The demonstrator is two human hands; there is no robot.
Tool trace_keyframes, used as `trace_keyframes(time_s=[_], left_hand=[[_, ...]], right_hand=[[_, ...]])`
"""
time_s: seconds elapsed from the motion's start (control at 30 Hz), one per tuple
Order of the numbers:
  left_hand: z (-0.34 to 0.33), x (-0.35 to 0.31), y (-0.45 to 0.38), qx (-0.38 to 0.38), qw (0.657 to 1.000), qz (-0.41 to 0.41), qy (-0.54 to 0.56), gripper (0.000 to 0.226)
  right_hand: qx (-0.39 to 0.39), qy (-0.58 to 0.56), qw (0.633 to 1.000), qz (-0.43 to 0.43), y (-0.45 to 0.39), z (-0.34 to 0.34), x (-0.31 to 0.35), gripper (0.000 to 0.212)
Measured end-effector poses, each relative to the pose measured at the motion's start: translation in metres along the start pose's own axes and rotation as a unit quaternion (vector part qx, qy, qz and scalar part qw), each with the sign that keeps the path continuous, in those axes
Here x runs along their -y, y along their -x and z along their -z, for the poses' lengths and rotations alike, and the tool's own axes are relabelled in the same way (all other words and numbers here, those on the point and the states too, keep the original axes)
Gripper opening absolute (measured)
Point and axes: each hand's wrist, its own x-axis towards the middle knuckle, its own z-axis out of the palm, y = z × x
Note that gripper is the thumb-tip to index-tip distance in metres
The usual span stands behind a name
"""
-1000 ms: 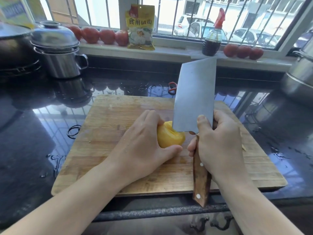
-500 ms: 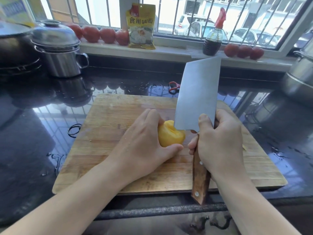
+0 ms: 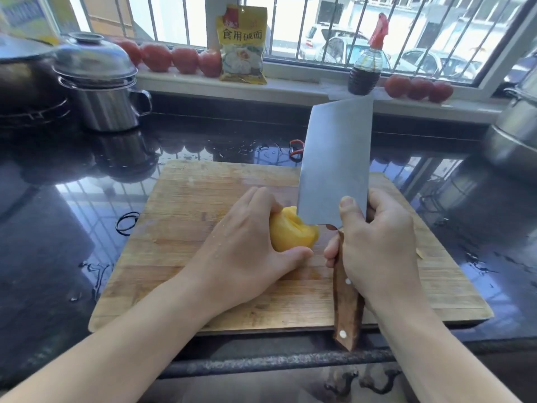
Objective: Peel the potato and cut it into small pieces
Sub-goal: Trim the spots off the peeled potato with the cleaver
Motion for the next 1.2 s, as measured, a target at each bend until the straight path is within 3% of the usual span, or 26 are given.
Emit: trace_keyframes(time_s=[0.57, 0.83, 1.2], left_hand=[[0.004, 0.004, -0.004, 0.033, 0.990, 0.067, 0.123, 0.052], [0.002, 0.006, -0.005, 0.023, 0.990, 0.045, 0.135, 0.051], [0.002, 0.006, -0.005, 0.010, 0.995, 0.041, 0.092, 0.050]], right_hand=[[0.048, -0.023, 0.998, -0.015, -0.017, 0.002, -0.002, 0.017], [0.085, -0.007, 0.995, -0.044, -0.028, 0.006, 0.002, 0.019], [0.020, 0.030, 0.999, -0.029, -0.015, -0.001, 0.014, 0.015]])
